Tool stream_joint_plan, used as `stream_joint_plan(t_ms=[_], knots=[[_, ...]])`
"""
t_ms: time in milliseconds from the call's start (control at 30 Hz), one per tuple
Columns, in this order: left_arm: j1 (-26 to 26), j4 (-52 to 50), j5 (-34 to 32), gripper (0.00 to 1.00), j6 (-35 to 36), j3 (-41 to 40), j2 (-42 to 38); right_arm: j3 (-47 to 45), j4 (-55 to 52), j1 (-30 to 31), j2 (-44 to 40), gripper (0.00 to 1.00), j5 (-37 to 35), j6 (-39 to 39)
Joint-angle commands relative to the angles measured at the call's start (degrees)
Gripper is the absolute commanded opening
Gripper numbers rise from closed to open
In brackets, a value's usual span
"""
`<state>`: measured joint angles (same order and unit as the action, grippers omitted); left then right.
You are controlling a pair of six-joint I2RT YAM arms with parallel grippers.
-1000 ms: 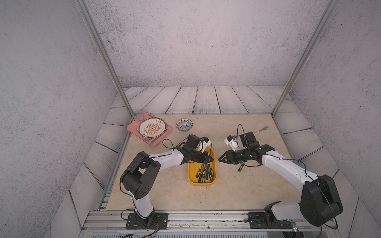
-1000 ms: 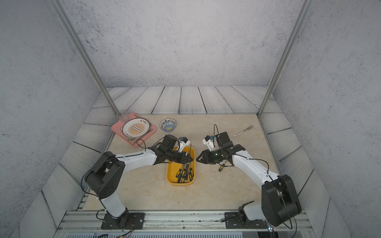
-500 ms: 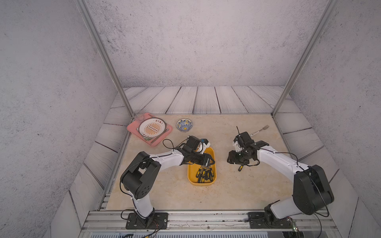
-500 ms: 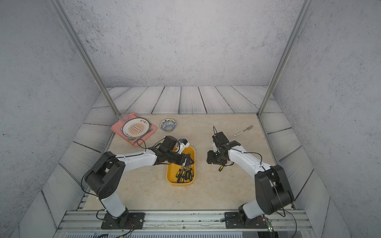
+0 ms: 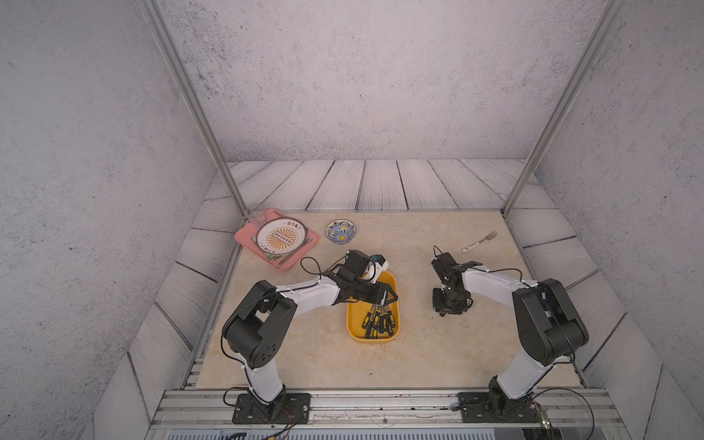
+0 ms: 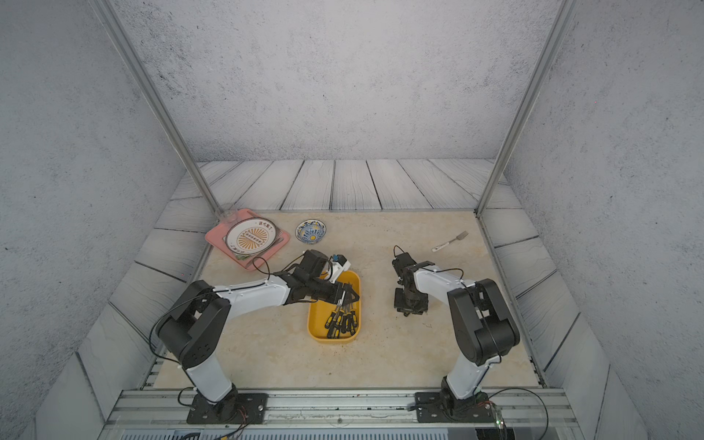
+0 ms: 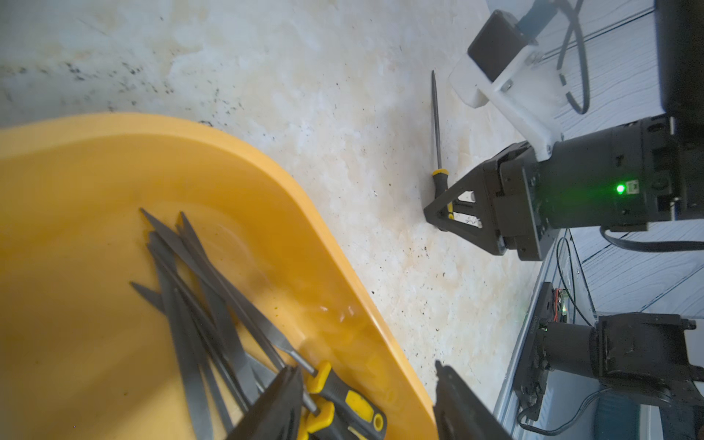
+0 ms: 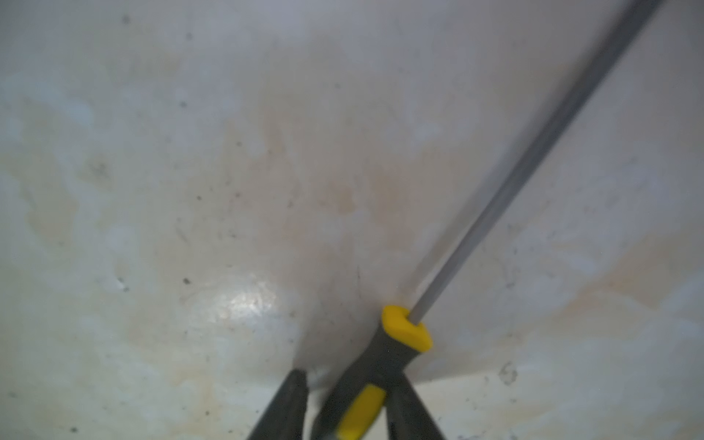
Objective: Put the file tool into the storage box
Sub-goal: Pick up the file tool from the center of the board.
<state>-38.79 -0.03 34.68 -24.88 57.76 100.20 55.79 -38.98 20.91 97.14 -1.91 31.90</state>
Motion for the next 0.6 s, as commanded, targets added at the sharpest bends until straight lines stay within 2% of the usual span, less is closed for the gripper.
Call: stream_joint_plan(t_ms=[0,67,100,167,367,567], knots=[[-0.13,0.72,-0.40,0.60,-0.05,0.70,-2.04,-1.47,1.58,-0.30,0.12,0.11,2.69,-1.06],[-0.13,0.97,-0.25,0.60,-0.48,1.35,-2.36,-1.39,1.63,-0.28,-0.73,0.01,5.32,-2.44],[-0.15,1.31,0.02,0.60,-0.81,1.70,-2.42,-1.28,1.64,-0.27,-1.42,0.00,7.11,-3.05],[-0.15,2.18,0.61,0.61,-1.84,2.51,-2.46,-1.66,3.23,-0.22,-3.96,0.00,12.38,-3.95],[-0.24,2.90,4.08,0.66,-3.79,6.26,-0.98,-4.11,11.59,-0.07,-13.17,0.00,34.18,-4.84],[-0.25,6.11,5.81,0.69,-6.22,7.72,0.42,-2.45,12.92,0.22,-16.60,0.00,46.07,-7.07]])
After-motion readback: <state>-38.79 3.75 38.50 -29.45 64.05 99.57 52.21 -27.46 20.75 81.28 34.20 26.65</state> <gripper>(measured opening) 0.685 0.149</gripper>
